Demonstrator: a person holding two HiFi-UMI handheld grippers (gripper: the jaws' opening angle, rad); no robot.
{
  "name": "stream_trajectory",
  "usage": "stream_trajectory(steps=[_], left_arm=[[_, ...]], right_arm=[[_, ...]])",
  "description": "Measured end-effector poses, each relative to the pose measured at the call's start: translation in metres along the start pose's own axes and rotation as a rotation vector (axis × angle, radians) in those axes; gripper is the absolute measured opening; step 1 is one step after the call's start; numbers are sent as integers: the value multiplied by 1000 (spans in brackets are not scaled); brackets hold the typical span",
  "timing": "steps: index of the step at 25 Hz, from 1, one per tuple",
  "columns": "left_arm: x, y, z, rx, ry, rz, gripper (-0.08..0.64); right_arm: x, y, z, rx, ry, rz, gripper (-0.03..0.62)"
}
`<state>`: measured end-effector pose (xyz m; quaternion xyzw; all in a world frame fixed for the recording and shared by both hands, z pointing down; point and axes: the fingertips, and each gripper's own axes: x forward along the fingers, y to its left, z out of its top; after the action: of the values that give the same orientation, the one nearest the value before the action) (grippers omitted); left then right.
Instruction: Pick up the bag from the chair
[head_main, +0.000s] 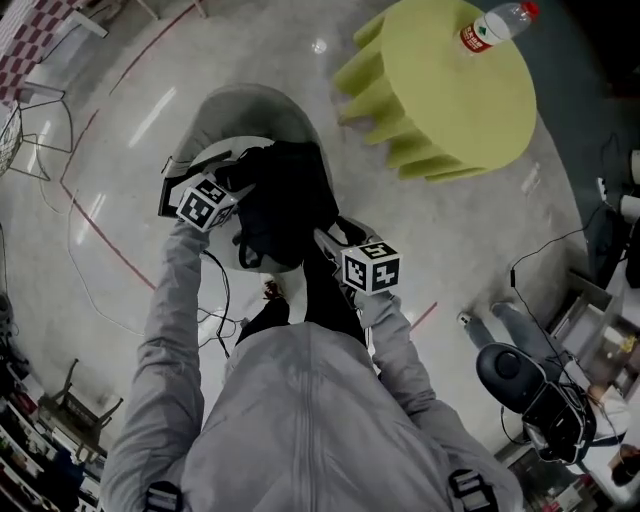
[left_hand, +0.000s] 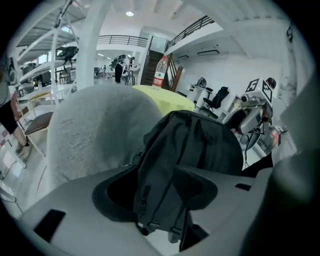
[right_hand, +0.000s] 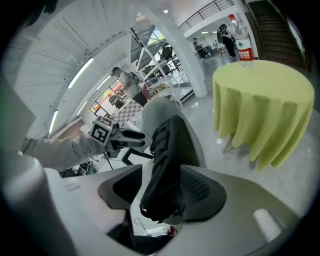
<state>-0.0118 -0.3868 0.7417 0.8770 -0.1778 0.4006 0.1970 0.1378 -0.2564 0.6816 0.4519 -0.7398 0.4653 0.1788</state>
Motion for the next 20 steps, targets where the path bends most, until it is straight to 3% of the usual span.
stream_trajectory(steps=[4, 9, 15, 20], left_arm=[[31, 15, 7, -13, -24, -74, 218], [53, 26, 5, -6, -5, -142, 241], [69, 25, -3, -112, -18, -263, 243], [66, 15, -7, -216, -86, -295, 165]], right_arm=[[19, -8, -12, -13, 59, -8, 235], [32, -15, -10, 13, 39, -44, 223], [47, -25, -17, -15, 36, -120, 203], [48, -22, -20, -15, 71, -85, 158]])
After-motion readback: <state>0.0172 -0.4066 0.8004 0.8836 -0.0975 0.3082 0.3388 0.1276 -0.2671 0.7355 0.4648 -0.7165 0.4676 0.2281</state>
